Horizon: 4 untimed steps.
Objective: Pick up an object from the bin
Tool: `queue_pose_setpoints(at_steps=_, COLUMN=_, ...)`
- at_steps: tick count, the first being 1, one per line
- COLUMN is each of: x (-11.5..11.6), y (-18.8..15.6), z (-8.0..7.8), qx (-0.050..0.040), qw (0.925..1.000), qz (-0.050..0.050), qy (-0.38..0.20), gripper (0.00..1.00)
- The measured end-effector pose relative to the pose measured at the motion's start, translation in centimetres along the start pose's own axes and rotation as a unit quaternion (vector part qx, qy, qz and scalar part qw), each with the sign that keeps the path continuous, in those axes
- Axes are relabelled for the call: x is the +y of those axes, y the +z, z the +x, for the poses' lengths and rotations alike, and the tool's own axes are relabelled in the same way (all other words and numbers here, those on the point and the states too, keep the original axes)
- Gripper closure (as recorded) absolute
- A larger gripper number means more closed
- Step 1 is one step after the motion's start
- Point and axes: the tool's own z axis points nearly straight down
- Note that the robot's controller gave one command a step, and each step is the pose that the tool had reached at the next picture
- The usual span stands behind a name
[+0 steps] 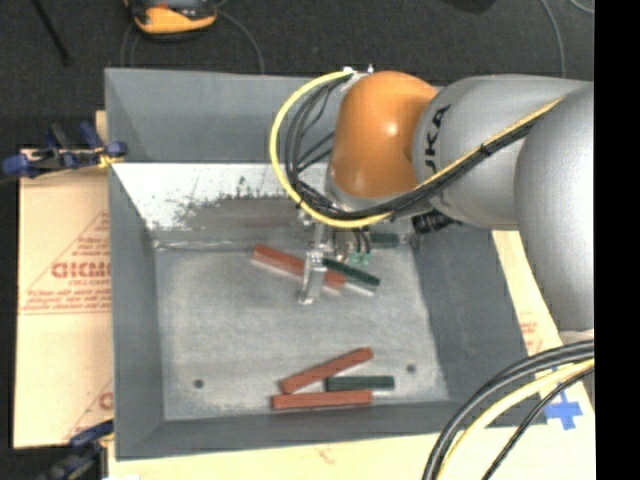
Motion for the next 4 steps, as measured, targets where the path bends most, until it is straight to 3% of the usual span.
queue_pose_setpoints(at_steps=1, x=0.2, y=5.2, z=-0.2, qx=0.0018, qw=0.9993, qz=0.002, qy=-0.038, gripper=0.0)
queue_pose_setpoints(at_steps=2, x=-1.4, y=7.4, z=-0.4, qx=0.0002, qw=0.9926, qz=-0.001, qy=0.121, gripper=1.0)
queue_pose_setpoints(at_steps=3, x=-1.4, y=7.4, z=-0.4, qx=0.0002, qw=0.9926, qz=-0.001, qy=0.121, gripper=1.0)
queue_pose_setpoints(at_steps=4, x=-1.0, y=4.5, z=-2.5, qx=0.0036, qw=0.9909, qz=0.001, qy=0.134, gripper=1.0)
